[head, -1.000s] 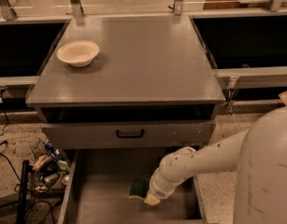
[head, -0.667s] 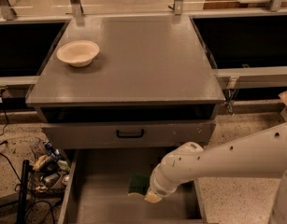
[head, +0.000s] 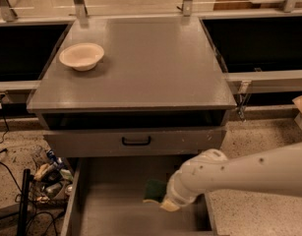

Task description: Pick sponge from middle drawer and place on counter

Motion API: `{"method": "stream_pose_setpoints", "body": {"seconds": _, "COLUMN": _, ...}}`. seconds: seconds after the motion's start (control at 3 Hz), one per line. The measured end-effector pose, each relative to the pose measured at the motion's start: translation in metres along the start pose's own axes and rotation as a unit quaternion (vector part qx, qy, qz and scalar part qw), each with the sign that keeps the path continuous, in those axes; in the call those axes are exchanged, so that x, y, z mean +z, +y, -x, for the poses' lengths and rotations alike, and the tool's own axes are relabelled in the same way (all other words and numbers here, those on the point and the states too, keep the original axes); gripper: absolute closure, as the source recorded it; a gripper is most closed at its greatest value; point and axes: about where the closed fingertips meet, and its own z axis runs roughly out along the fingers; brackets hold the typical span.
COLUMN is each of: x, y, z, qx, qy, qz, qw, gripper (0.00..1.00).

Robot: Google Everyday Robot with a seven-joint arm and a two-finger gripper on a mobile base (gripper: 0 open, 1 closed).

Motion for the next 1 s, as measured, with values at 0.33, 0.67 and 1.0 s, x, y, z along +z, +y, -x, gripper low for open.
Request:
{"method": "stream_pose_setpoints", "body": {"seconds": 0.33, "x": -0.0530, "y": -0.0162, "z": -0.0324, "qx": 0.040, "qy": 0.001, "qz": -0.050, "qw": 0.9980, "gripper": 1.00}}
{"method": "stream_pose_setpoints", "body": {"seconds": 0.67, "x": -0.0530, "y": -0.0162, "z": -0.0324, "qx": 0.040, "qy": 0.001, "qz": -0.050, "qw": 0.9980, "gripper": 1.00}}
{"method": "stream_pose_setpoints", "body": {"seconds": 1.0, "x": -0.0457, "y": -0.0173, "z": -0.0297, "qx": 0.041, "qy": 0.006, "qz": -0.043, "qw": 0.9982, "gripper": 1.00}}
